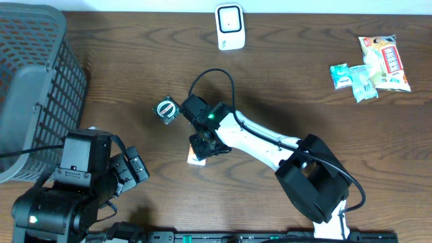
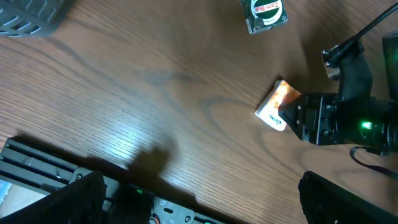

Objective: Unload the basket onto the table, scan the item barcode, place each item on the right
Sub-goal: 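Grasp the orange tissue box with the right gripper and lift it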

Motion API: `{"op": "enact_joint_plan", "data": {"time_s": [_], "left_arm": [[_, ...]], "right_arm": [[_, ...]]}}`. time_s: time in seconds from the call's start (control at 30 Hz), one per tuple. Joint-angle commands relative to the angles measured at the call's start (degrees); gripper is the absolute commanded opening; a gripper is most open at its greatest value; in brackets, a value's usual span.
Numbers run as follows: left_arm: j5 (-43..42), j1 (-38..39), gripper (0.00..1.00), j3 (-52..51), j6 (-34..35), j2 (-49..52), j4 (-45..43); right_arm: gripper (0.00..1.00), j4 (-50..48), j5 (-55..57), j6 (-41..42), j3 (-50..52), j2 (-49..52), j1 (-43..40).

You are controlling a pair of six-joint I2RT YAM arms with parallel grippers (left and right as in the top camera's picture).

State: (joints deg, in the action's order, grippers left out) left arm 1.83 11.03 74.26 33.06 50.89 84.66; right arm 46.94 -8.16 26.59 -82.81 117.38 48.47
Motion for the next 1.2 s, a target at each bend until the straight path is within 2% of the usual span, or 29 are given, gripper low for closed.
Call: {"op": "enact_joint_plan", "data": {"time_s": [0.0,0.13,0.3,0.53,0.73,1.0,1.17], "left_arm": [[0.3,0.0,0.98,0.0,0.2,0.0,0.2],[0.3,0.0,0.98,0.0,0.2,0.0,0.2],[0.3,0.0,0.97,0.0,0.2,0.0,0.2],[0.3,0.0,0.98,0.0,0.2,0.0,0.2],[0.3,0.0,0.98,0.0,0.3,0.0,0.2],[0.3,0.0,0.98,0.0,0.2,0.0,0.2],[0.3,0.0,0.98,0.0,0.3,0.0,0.2]], "right_arm": [[0.45,-0.2,2.4,1.0,1.7,0.3,0.2],[0.4,4.6,11.5,1.0,1.9,0.3,-0.8],[0.4,13.3,20.4,1.0,-0.5,0.3,-4.6],[0.41,23.9,18.6,-0.6,-9.4,0.3,-9.7],[0.45,24.2,8.9,-7.6,-12.5,0.3,-9.2],[0.5,23.8,14.1,-7.0,-12.4,0.3,-6.5],[0.53,23.2,15.3,-5.7,-11.8,0.3,-8.7]]}}
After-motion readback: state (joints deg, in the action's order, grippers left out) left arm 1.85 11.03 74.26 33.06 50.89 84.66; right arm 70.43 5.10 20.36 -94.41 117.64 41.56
